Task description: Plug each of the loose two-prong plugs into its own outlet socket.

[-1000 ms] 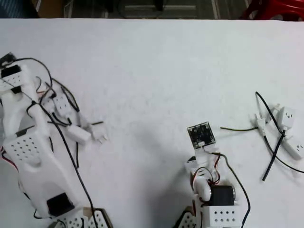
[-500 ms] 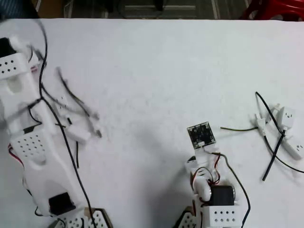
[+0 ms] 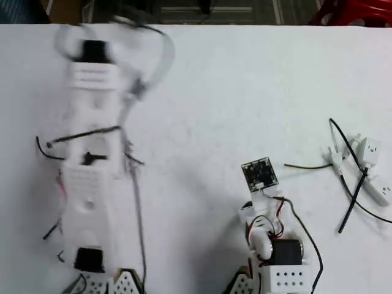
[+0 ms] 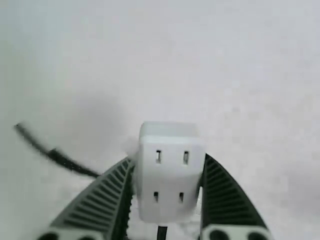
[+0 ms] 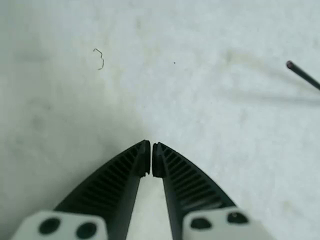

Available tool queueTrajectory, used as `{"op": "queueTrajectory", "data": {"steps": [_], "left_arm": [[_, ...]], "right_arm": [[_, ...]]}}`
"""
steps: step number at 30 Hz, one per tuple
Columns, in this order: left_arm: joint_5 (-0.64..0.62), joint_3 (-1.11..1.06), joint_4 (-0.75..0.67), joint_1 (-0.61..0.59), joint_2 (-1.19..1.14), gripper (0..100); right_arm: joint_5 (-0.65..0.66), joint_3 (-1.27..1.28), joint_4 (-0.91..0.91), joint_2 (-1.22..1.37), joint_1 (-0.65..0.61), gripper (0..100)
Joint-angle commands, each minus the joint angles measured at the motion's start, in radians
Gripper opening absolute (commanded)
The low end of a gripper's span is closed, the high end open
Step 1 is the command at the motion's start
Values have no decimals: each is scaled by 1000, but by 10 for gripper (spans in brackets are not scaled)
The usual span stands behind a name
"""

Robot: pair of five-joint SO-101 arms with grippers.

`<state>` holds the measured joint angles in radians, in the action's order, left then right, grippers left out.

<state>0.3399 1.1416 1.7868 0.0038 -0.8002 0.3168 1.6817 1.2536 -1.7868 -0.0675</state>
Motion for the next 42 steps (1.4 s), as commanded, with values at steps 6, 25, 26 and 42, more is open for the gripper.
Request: {"op": "queueTrajectory", "data": {"steps": [6,25,26,42], "left_arm": [[51,-267,-173,550,2,42],[-31,-308,-209,426,105,276],[-28,-250,-163,400,122,276],[516,-654,0,-28,433,273]], "right_arm": [[0,9,8,-8,7,21],[0,9,8,-8,7,21],[0,9,8,-8,7,21],[0,9,8,-8,7,21]]}}
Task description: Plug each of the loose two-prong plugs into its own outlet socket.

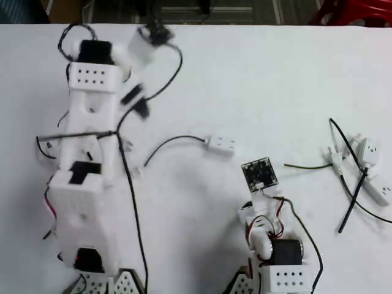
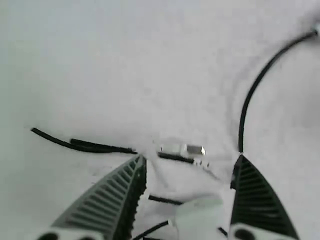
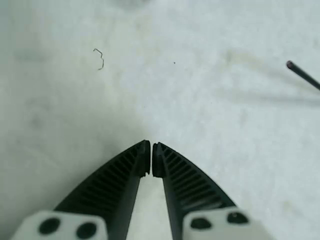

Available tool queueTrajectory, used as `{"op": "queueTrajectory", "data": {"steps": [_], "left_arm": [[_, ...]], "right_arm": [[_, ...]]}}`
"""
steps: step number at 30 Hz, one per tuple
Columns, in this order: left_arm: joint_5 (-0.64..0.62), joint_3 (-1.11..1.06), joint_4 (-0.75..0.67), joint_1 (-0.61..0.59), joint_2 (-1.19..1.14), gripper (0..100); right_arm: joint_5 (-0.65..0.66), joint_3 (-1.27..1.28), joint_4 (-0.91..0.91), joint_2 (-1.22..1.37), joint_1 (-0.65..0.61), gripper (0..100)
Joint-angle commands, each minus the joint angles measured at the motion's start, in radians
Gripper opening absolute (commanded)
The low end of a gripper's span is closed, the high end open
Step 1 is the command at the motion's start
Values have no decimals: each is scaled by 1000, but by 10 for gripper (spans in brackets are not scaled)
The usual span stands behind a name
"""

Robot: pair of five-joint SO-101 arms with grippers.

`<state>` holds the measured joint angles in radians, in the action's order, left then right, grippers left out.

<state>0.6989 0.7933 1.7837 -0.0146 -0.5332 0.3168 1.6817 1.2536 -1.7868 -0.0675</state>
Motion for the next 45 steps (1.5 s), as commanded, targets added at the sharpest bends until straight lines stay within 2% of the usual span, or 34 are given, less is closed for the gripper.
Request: {"op": "queueTrajectory", "data": {"steps": [1,4,6,12,15,17,22,29,32,36,43,45], "left_arm": [[210,-387,0,-7,199,272],[356,-589,-61,1,275,272],[400,-674,-153,-15,305,272],[414,-784,-470,-77,308,274],[385,-833,-583,-82,308,272],[267,-861,-638,-82,308,272],[-219,-901,-709,-84,308,272],[-924,-898,-638,-127,308,272],[-1146,-893,-580,-137,309,272],[-1301,-898,-528,-130,309,272],[-1484,-895,-543,-128,306,269],[-1536,-901,-578,-130,303,234]], "right_arm": [[0,9,8,-8,7,21],[0,9,8,-8,7,21],[0,9,8,-8,7,21],[0,9,8,-8,7,21],[0,9,8,-8,7,21],[0,9,8,-8,7,21],[0,9,8,-8,7,21],[0,9,8,-8,7,21],[0,9,8,-8,7,21],[0,9,8,-8,7,21],[0,9,8,-8,7,21],[0,9,8,-8,7,21]]}}
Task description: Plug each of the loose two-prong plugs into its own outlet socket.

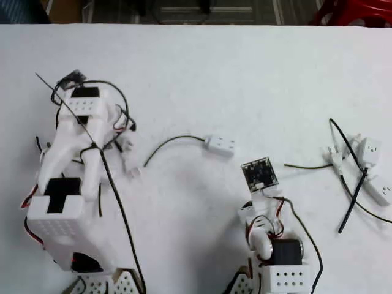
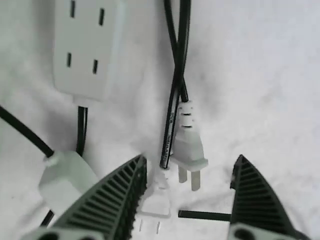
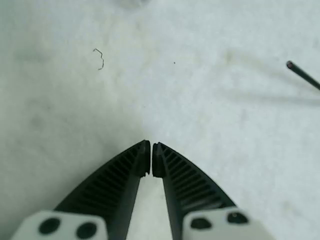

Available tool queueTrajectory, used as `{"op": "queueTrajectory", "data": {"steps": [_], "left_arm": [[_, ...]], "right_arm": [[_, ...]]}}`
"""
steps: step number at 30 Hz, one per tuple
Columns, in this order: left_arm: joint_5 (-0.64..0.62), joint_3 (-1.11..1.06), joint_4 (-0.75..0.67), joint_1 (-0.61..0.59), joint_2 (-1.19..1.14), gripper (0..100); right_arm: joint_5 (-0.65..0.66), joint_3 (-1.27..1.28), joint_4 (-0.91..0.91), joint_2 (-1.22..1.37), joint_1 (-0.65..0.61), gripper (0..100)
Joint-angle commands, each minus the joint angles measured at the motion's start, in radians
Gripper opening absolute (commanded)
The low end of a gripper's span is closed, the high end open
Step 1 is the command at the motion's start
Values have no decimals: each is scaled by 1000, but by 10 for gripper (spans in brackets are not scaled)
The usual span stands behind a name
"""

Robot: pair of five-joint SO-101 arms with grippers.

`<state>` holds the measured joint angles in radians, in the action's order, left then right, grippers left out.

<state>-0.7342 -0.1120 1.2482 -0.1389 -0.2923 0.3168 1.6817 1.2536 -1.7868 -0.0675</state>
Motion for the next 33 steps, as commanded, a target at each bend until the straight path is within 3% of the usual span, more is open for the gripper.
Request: {"op": "queueTrajectory", "data": {"steps": [1,8,22,26,33], "left_arm": [[-114,5,-52,-5,51,207],[-115,120,-25,-4,-137,129],[-109,717,519,71,-489,133],[3,801,529,71,-593,132],[44,850,537,101,-717,128]], "right_arm": [[0,9,8,-8,7,21],[0,9,8,-8,7,21],[0,9,8,-8,7,21],[0,9,8,-8,7,21],[0,9,8,-8,7,21]]}}
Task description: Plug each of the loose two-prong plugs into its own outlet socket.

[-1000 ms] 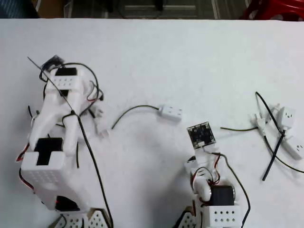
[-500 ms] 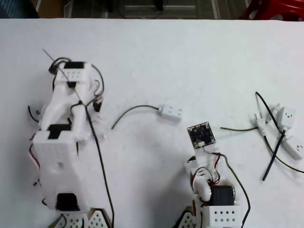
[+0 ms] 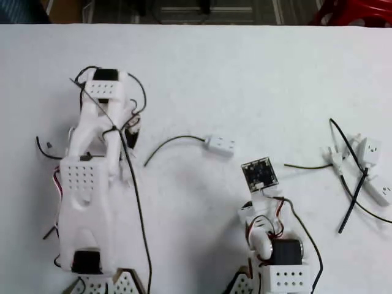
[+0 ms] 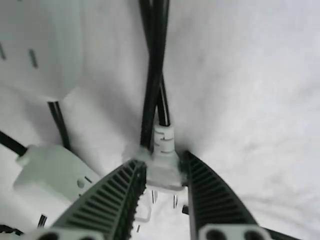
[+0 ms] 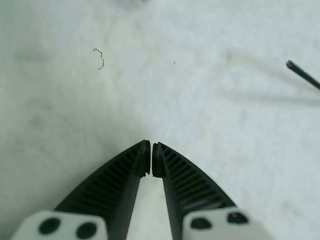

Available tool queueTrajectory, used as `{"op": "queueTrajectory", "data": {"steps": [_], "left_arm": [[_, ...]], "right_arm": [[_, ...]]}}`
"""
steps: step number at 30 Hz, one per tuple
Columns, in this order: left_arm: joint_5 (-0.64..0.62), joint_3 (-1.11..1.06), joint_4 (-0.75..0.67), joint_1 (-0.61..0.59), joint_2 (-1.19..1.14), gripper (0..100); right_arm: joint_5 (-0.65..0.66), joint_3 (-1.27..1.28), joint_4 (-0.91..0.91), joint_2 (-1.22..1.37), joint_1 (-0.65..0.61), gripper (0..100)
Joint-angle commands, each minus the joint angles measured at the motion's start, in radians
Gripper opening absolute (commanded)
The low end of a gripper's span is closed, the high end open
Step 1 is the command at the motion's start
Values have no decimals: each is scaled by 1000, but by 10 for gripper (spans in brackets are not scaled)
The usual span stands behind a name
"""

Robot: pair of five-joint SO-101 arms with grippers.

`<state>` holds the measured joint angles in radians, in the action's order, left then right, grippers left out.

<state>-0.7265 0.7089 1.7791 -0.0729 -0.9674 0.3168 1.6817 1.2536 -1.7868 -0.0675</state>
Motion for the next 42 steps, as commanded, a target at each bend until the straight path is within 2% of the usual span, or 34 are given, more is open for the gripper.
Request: {"op": "queueTrajectory", "data": {"steps": [1,3,6,12,19,27,30,35,37,42], "left_arm": [[72,38,6,41,-36,127],[138,61,6,59,-10,106],[221,106,6,90,48,17],[327,143,5,133,214,23],[535,138,3,193,467,23],[634,118,8,216,664,23],[651,-44,8,223,719,23],[658,-465,-17,286,765,23],[658,-614,-92,303,763,23],[658,-918,-394,275,740,26]], "right_arm": [[0,9,8,-8,7,21],[0,9,8,-8,7,21],[0,9,8,-8,7,21],[0,9,8,-8,7,21],[0,9,8,-8,7,21],[0,9,8,-8,7,21],[0,9,8,-8,7,21],[0,9,8,-8,7,21],[0,9,8,-8,7,21],[0,9,8,-8,7,21]]}}
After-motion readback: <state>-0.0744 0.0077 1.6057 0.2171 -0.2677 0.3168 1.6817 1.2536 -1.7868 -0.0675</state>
